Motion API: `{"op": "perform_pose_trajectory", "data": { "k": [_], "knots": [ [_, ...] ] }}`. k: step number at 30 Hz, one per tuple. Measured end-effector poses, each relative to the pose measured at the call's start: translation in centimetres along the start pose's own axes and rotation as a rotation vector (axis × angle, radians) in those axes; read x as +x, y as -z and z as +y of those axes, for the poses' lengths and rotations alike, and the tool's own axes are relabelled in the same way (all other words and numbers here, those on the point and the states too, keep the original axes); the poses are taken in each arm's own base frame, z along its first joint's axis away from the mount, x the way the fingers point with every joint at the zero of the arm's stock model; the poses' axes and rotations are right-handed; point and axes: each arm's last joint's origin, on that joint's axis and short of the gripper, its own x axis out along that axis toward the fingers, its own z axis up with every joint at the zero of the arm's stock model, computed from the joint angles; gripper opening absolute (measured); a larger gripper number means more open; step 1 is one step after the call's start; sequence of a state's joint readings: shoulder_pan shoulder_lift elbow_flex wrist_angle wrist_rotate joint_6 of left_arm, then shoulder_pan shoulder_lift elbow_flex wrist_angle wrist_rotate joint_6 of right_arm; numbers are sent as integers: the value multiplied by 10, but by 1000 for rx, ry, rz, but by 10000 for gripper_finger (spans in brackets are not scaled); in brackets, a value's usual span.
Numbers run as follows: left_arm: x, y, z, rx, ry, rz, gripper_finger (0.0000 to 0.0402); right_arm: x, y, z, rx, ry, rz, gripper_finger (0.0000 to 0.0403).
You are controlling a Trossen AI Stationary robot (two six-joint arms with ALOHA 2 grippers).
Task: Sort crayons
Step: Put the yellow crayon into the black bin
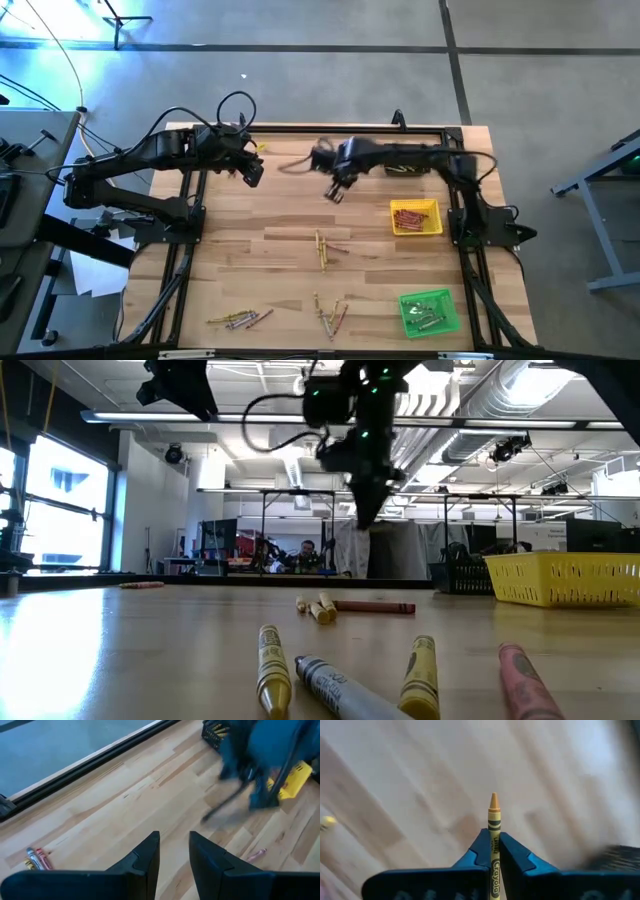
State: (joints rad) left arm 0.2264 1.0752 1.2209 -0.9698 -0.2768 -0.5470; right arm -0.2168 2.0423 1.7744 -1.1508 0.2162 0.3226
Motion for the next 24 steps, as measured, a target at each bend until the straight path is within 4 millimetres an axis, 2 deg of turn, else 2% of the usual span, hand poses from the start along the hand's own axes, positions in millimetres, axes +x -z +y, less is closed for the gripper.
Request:
{"op": "perform_pose_trajectory", "data": {
  "k": [2,4,8,12,17,24],
  "knots": [
    [0,0,0,16,-2,0,90,-14,3,-23,-19,23,-8,6],
    [0,0,0,29,-8,-2,90,-18,10,-46,-27,40,21,6],
    [0,1,2,58,-34,-3,90,-18,35,-100,38,63,102,6],
    [0,0,2,94,-58,-15,90,-2,64,-142,153,9,72,6],
    [0,-2,5,129,-117,-46,90,16,87,-171,310,8,-67,6],
    [1,-4,10,107,-149,-54,90,24,98,-181,342,36,-49,35]
  ]
}}
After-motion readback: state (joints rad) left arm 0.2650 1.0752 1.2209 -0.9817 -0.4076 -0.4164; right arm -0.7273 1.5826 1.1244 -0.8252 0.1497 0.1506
